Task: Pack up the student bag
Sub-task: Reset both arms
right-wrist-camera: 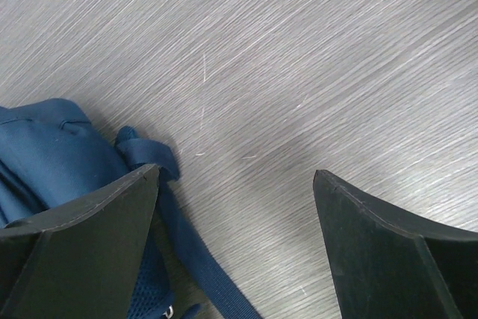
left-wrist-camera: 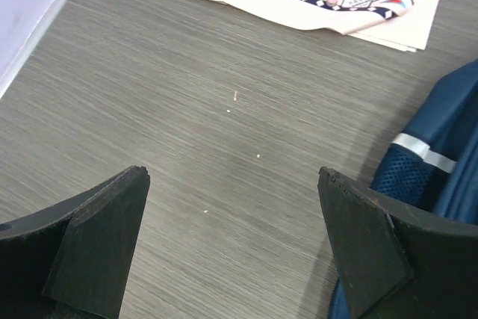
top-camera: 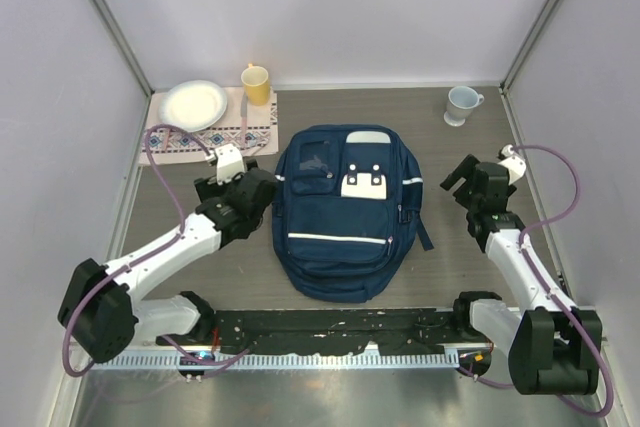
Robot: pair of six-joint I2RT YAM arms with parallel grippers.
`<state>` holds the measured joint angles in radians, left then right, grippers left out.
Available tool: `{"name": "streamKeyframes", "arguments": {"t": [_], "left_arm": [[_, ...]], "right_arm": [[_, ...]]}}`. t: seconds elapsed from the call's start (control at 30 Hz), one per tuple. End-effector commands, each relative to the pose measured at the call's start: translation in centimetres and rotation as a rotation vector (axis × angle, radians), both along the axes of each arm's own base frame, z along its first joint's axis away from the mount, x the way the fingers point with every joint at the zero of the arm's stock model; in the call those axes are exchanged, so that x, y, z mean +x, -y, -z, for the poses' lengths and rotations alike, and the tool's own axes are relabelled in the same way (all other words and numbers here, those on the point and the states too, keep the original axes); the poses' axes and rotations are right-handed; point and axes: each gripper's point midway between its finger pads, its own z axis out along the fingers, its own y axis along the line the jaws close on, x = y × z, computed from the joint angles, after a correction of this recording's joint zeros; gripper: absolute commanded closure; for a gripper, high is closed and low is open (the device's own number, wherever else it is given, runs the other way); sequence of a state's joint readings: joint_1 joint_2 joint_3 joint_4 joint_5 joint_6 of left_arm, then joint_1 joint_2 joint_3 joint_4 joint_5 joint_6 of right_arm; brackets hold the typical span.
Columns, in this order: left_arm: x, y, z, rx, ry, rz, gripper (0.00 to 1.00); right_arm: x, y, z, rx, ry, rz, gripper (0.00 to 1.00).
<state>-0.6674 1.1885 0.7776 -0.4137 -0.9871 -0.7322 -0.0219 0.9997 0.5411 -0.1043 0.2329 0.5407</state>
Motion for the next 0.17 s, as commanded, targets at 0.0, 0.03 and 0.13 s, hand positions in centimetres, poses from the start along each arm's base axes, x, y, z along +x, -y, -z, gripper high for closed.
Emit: {"name": "streamKeyframes", "arguments": {"t": [0.0,0.03,0.13], "left_arm": [[0.3,-0.7,-1.1,0.039,0.024,-0.047,0.00],[0.5,-0.4,-0.9,0.035,0.018,-0.029,0.00],[0.7,0.3,-1.1,0.015,0.024,0.005,0.01]], "right_arm": [[0.4,2.1,-1.4,-0.083,0.063,0.077,0.10],[0.1,2.6,-0.8,-0.097,0.048,0.101,0.10],[-1.4,5.1,0.8,-0.171,0.005,0.239,0.10]]}}
